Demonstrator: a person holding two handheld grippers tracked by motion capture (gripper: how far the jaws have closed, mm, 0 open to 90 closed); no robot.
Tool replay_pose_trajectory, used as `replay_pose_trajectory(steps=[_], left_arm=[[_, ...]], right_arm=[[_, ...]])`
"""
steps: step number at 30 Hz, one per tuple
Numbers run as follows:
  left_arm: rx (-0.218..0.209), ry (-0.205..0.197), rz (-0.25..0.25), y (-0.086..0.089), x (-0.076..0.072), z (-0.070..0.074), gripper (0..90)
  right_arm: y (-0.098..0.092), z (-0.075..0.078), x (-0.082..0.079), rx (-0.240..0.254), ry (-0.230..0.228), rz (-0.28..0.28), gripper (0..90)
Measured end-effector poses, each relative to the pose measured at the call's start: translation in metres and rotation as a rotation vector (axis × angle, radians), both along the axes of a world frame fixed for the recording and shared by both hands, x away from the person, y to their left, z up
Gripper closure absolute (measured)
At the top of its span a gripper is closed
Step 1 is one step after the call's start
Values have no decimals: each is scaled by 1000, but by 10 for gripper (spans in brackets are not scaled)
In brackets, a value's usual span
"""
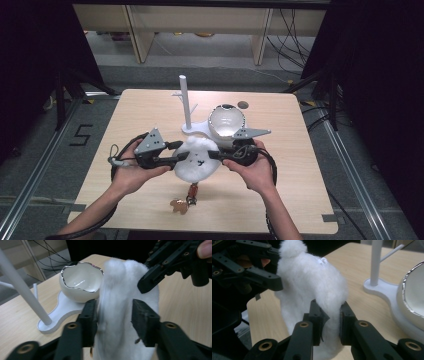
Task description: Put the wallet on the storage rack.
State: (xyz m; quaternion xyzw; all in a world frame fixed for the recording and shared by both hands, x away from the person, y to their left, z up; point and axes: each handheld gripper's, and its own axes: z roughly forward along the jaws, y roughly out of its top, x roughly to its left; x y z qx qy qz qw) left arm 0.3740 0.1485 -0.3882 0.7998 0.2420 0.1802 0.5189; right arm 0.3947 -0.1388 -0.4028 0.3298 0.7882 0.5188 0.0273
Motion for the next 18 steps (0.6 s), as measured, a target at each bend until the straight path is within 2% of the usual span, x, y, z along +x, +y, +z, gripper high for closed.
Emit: replay_pose_trajectory(steps=[2, 3, 4, 5, 6, 7, 8, 10, 11, 12, 15, 16, 18], left_arm=[[-15, -3, 17, 4, 0, 1, 473], [-27, -7, 35, 7, 0, 2, 473], [-30, -11, 46, 12, 0, 4, 455], [-39, -12, 60, 16, 0, 4, 441], [-52, -16, 84, 24, -1, 5, 437], [-52, -16, 84, 24, -1, 5, 434], [-56, -18, 92, 28, -2, 5, 432], [-60, -18, 111, 35, -4, 4, 427], [-58, -13, 127, 41, -6, 1, 423], [-55, -7, 131, 43, -7, -1, 418], [-48, 12, 131, 49, -9, -5, 406], [-63, 25, 138, 52, -10, -8, 402], [-63, 37, 161, 58, -12, -13, 393]], right_arm=[[-3, 0, 1, 11, -13, -9, 775], [-6, 0, 2, 15, -41, -19, 775], [-9, -1, 3, 38, -39, -30, 776], [-14, -3, 4, 61, -13, -57, 776], [-17, -4, 5, 67, -19, -71, 775], [-19, -4, 4, 85, 6, -87, 775], [-22, -6, 7, 74, -38, -89, 776], [-26, -5, 6, 87, -32, -107, 776], [-28, -5, 8, 84, -56, -109, 776], [-30, -4, 7, 85, -49, -126, 775], [-32, -2, 8, 96, -59, -126, 775], [-33, -1, 8, 103, -60, -135, 775], [-38, 4, 8, 113, -53, -159, 775]])
